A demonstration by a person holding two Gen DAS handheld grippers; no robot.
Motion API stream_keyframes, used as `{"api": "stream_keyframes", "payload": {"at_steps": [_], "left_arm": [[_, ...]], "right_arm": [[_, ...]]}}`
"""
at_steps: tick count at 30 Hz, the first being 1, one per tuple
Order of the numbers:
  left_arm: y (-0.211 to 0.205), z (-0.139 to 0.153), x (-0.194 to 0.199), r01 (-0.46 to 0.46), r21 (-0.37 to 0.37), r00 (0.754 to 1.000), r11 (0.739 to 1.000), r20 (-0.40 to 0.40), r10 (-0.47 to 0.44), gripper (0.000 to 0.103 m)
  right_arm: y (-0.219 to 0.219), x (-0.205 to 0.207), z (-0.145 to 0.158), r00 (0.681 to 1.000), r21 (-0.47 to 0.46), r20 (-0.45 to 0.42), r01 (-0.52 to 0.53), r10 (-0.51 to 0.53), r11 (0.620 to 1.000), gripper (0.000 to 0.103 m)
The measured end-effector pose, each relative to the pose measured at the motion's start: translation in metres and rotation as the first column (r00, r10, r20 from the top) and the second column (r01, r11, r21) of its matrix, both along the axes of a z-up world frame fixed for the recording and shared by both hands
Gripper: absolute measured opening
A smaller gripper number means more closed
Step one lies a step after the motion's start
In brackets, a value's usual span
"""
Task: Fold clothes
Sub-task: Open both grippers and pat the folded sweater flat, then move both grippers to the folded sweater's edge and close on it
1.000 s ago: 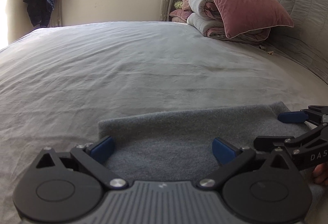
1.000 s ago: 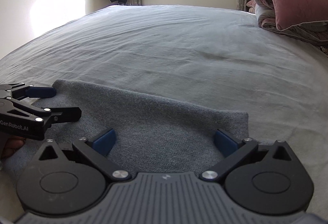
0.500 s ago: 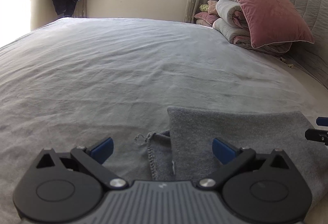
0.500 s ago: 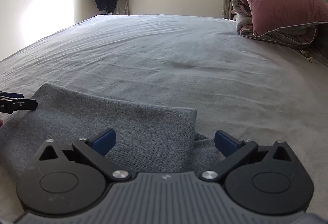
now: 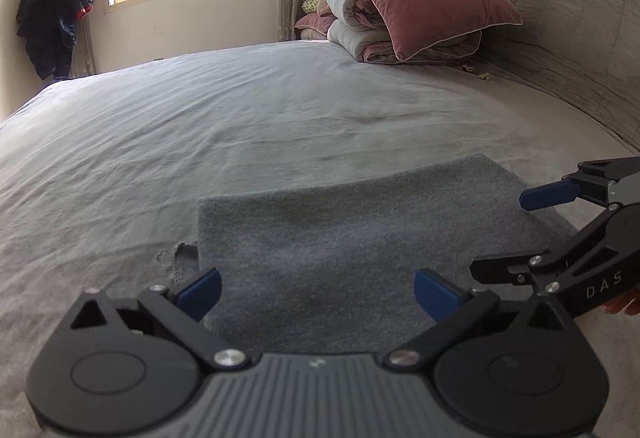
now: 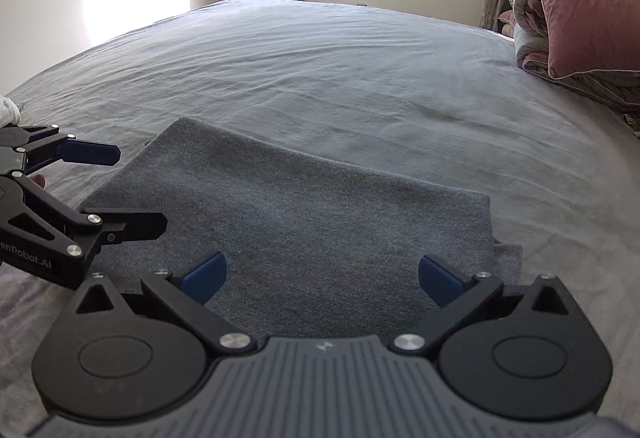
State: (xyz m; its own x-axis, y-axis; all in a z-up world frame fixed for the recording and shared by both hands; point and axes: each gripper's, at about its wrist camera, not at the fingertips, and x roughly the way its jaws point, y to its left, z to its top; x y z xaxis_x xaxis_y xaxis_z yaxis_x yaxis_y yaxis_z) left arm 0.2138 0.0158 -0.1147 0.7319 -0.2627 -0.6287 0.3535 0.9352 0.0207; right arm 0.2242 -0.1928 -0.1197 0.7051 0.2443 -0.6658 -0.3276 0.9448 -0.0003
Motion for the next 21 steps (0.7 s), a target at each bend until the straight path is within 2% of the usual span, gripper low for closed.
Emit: {"api": "stream_keyframes", "payload": {"at_steps": [2, 4, 6, 9, 13, 16, 21], "left_arm": [[0.001, -0.011, -0.003, -0.005, 0.019, 1.0, 1.0, -0.015, 0.005, 0.103], [0.005, -0.017, -0.008, -0.013, 0.013, 1.0, 1.0, 0.003, 0.013, 0.103], [0.013, -0.019, -0.012, -0.041, -0.021, 0.999, 0.999, -0.011, 0.041, 0.103], [0.029, -0.02, -0.014, -0.075, -0.07, 0.996, 0.995, -0.048, 0.072, 0.103], [0.045, -0.018, -0.021, -0.095, -0.095, 0.994, 0.991, -0.068, 0.088, 0.103], [0.052, -0.016, -0.026, -0.098, -0.094, 0.993, 0.991, -0.074, 0.091, 0.103], [0.062, -0.012, -0.033, -0.094, -0.056, 0.993, 0.994, -0.08, 0.089, 0.103]], "right_arm": [[0.0, -0.002, -0.011, 0.999, -0.019, -0.031, 0.023, -0.023, 1.0, 0.103], [0.0, -0.009, -0.017, 1.0, -0.051, -0.001, 0.016, -0.016, 0.999, 0.103], [-0.003, -0.016, -0.018, 1.0, -0.057, 0.014, 0.01, -0.009, 0.998, 0.103], [-0.017, -0.021, -0.016, 0.999, -0.03, 0.005, 0.036, -0.036, 0.999, 0.103], [-0.043, -0.026, -0.014, 0.995, 0.023, -0.019, 0.096, -0.095, 0.995, 0.103], [-0.058, -0.031, -0.015, 0.989, 0.023, -0.044, 0.145, -0.143, 0.989, 0.103], [-0.082, -0.044, -0.017, 0.977, 0.085, -0.079, 0.203, -0.197, 0.976, 0.103]]}}
